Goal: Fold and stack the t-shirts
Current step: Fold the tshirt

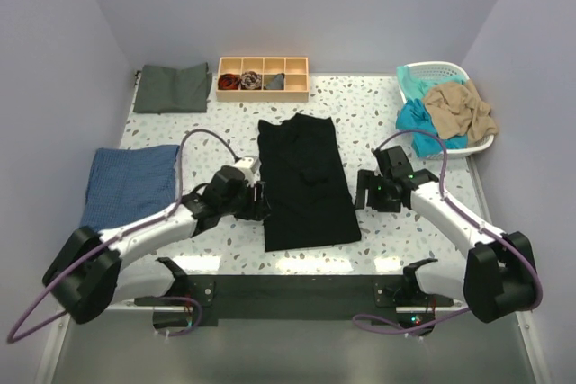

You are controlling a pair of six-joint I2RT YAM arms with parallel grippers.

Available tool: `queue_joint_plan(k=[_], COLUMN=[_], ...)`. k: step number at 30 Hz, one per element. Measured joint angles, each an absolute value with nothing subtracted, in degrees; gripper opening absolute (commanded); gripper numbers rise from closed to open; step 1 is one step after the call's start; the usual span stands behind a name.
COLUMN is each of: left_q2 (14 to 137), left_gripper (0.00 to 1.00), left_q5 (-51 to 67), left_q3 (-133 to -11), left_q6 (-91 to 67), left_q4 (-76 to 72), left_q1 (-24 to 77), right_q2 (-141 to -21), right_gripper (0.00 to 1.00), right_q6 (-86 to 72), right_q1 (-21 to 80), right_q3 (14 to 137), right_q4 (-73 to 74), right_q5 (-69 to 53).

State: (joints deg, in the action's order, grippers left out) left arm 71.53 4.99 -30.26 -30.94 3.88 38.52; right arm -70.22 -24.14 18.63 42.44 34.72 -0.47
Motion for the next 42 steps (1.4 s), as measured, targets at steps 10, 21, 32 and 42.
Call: queue_joint_plan(k=[10, 21, 32, 42], left_q2=[45.2, 43.8, 60.2, 62.7], left_gripper=[0.66, 0.64, 0.56, 0.49], left_q5=[4.5, 4.2, 0.0, -3.4], left_q3=[-17.4, -7.8, -14.1, -14.2], left_q6=[-41.9, -52.8, -54.1, -58.5], left_q4=[8.2, 2.6, -5.2, -8.2], left_q1=[42.7, 47.9, 52.2, 59.4], right_q2=[-67.4, -65.6, -67.6, -69.1], right_gripper=[0.72, 0.72, 0.7, 0.59], right_q6=[-27.1, -28.1, -28.3, -28.9], right_q1=[18.6, 18.6, 19.1, 20.9], right_q3=[33.6, 31.7, 31.4, 31.4], right_q4=[33.3, 32.8, 32.1, 31.5], right_q5=[-9.0, -14.1, -16.1, -16.2])
